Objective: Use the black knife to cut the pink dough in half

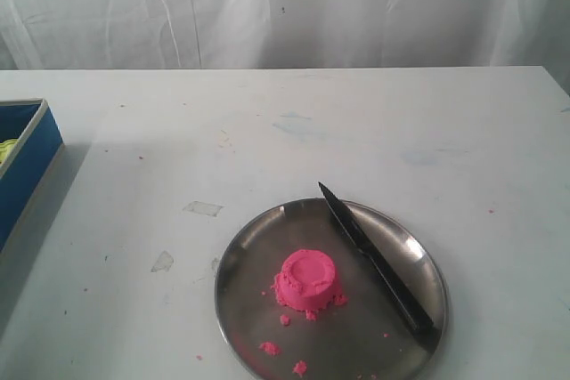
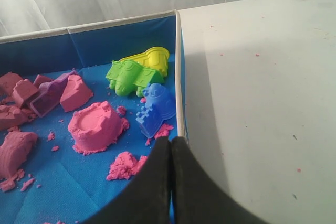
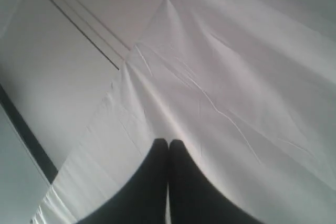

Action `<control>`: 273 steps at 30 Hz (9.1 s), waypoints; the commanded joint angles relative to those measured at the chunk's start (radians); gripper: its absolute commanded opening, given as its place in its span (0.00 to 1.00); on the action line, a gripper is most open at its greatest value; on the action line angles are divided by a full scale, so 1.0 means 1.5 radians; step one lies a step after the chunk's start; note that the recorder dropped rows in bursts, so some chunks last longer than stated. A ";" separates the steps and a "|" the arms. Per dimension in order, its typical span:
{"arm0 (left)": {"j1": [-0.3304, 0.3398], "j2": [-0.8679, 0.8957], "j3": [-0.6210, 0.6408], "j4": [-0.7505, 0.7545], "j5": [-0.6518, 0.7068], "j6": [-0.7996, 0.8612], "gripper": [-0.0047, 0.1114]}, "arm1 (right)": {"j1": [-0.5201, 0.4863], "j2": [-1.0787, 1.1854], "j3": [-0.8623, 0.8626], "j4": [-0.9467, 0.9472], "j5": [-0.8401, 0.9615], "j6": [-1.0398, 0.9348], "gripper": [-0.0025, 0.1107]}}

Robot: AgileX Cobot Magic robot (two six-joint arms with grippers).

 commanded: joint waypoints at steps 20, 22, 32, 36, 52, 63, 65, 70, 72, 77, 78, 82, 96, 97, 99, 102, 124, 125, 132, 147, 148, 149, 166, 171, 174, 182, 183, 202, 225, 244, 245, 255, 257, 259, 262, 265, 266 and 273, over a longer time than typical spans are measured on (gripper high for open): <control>0.001 -0.003 0.002 -0.001 -0.002 0.000 0.04 | -0.004 -0.001 -0.229 0.149 0.181 -0.760 0.02; 0.001 -0.003 0.002 -0.001 -0.002 0.000 0.04 | -0.004 0.025 -0.234 0.144 0.310 -0.964 0.02; 0.001 -0.003 0.002 -0.001 -0.002 0.000 0.04 | 0.038 0.216 -0.281 0.156 0.620 -0.889 0.02; 0.001 -0.003 0.002 -0.001 -0.002 0.000 0.04 | 0.053 0.293 -0.318 0.157 0.689 -0.838 0.02; 0.001 -0.003 0.002 -0.001 -0.002 0.000 0.04 | 0.172 0.728 -0.425 0.182 0.817 -0.839 0.02; 0.001 -0.003 0.002 -0.001 -0.002 0.000 0.04 | 0.211 0.985 -0.569 0.118 0.815 -0.839 0.02; 0.001 -0.003 0.002 -0.001 -0.002 0.000 0.04 | 0.211 1.005 -0.581 0.106 0.800 -0.839 0.03; 0.001 -0.003 0.002 -0.001 -0.002 0.000 0.04 | 0.211 1.058 -0.584 0.107 0.788 -0.839 0.24; 0.001 -0.003 0.002 -0.001 -0.002 0.000 0.04 | 0.211 1.075 -0.584 0.107 0.789 -0.839 0.34; 0.001 -0.003 0.002 -0.001 -0.002 0.000 0.04 | 0.211 1.099 -0.584 0.107 0.782 -0.832 0.40; 0.001 -0.003 0.002 -0.001 -0.002 0.000 0.04 | 0.211 1.104 -0.584 0.107 0.782 -0.832 0.40; 0.001 -0.003 0.002 -0.001 -0.002 0.000 0.04 | 0.211 1.124 -0.584 0.105 0.762 -0.832 0.40; 0.001 -0.003 0.002 -0.001 -0.002 0.000 0.04 | 0.211 1.184 -0.584 0.093 0.722 -0.832 0.34; 0.001 -0.003 0.002 -0.001 -0.002 0.000 0.04 | 0.211 1.184 -0.584 0.093 0.722 -0.832 0.30; 0.001 -0.003 0.002 -0.001 -0.002 0.000 0.04 | 0.211 1.184 -0.584 0.093 0.721 -0.832 0.17; 0.001 -0.003 0.002 -0.001 -0.002 0.000 0.04 | 0.211 1.184 -0.584 0.093 0.720 -0.832 0.06; 0.001 -0.003 0.002 -0.001 -0.002 0.000 0.04 | 0.211 1.041 -0.519 0.090 0.987 -0.805 0.02; 0.001 -0.003 0.002 -0.001 -0.002 0.000 0.04 | 0.211 1.043 -0.518 0.090 0.983 -0.805 0.02; 0.001 -0.003 0.002 -0.001 -0.002 0.000 0.04 | 0.211 1.049 -0.518 0.090 0.904 -0.771 0.02; 0.001 -0.003 0.002 -0.001 -0.002 0.000 0.04 | 0.211 1.085 -0.518 0.090 0.950 -0.745 0.02; 0.001 -0.003 0.002 -0.001 -0.002 0.000 0.04 | 0.211 1.088 -0.518 0.090 0.947 -0.745 0.02; 0.001 -0.003 0.002 -0.001 -0.002 0.000 0.04 | 0.211 1.088 -0.518 0.090 0.942 -0.745 0.02; 0.001 -0.003 0.002 -0.001 -0.002 0.000 0.04 | 0.211 1.092 -0.518 0.090 0.938 -0.747 0.29; 0.001 -0.003 0.002 -0.001 -0.002 0.000 0.04 | 0.211 1.092 -0.518 0.090 0.934 -0.747 0.30; 0.001 -0.003 0.002 -0.001 -0.002 0.000 0.04 | 0.211 1.090 -0.521 0.090 0.935 -0.747 0.30; 0.001 -0.003 0.002 -0.001 -0.002 0.000 0.04 | 0.201 0.999 -0.589 0.088 0.992 -0.743 0.30; 0.001 -0.003 0.002 -0.001 -0.002 0.000 0.04 | 0.195 0.978 -0.592 0.082 0.992 -0.737 0.30; 0.001 -0.003 0.002 -0.001 -0.002 0.000 0.04 | -0.055 1.062 -0.597 0.430 1.198 -1.151 0.30; 0.001 -0.003 0.002 -0.001 -0.002 0.000 0.04 | -0.055 1.136 -0.483 0.335 1.147 -1.039 0.49; 0.001 -0.003 0.002 -0.001 -0.002 0.000 0.04 | -0.055 1.193 -0.472 0.367 1.130 -1.060 0.44; 0.001 -0.003 0.002 -0.001 -0.002 0.000 0.04 | -0.055 1.194 -0.472 0.369 1.130 -1.062 0.44; 0.001 -0.003 0.002 -0.001 -0.002 0.000 0.04 | -0.055 1.225 -0.472 0.367 1.135 -1.062 0.29; 0.001 -0.003 0.002 -0.001 -0.002 0.000 0.04 | -0.055 1.225 -0.472 0.367 1.132 -1.062 0.25; 0.001 -0.003 0.002 -0.001 -0.002 0.000 0.04 | -0.055 1.225 -0.472 0.366 1.132 -1.062 0.19; 0.001 -0.003 0.002 -0.001 -0.002 0.000 0.04 | -0.055 1.225 -0.472 0.361 1.132 -1.062 0.10; 0.001 -0.003 0.002 -0.001 -0.002 0.000 0.04 | -0.055 1.225 -0.472 0.355 1.132 -1.062 0.04; 0.001 -0.003 0.002 -0.001 -0.002 0.000 0.04 | -0.055 1.225 -0.472 0.354 1.132 -1.062 0.03; 0.001 -0.003 0.002 -0.001 -0.002 0.000 0.04 | -0.055 1.201 -0.485 0.356 1.142 -1.062 0.02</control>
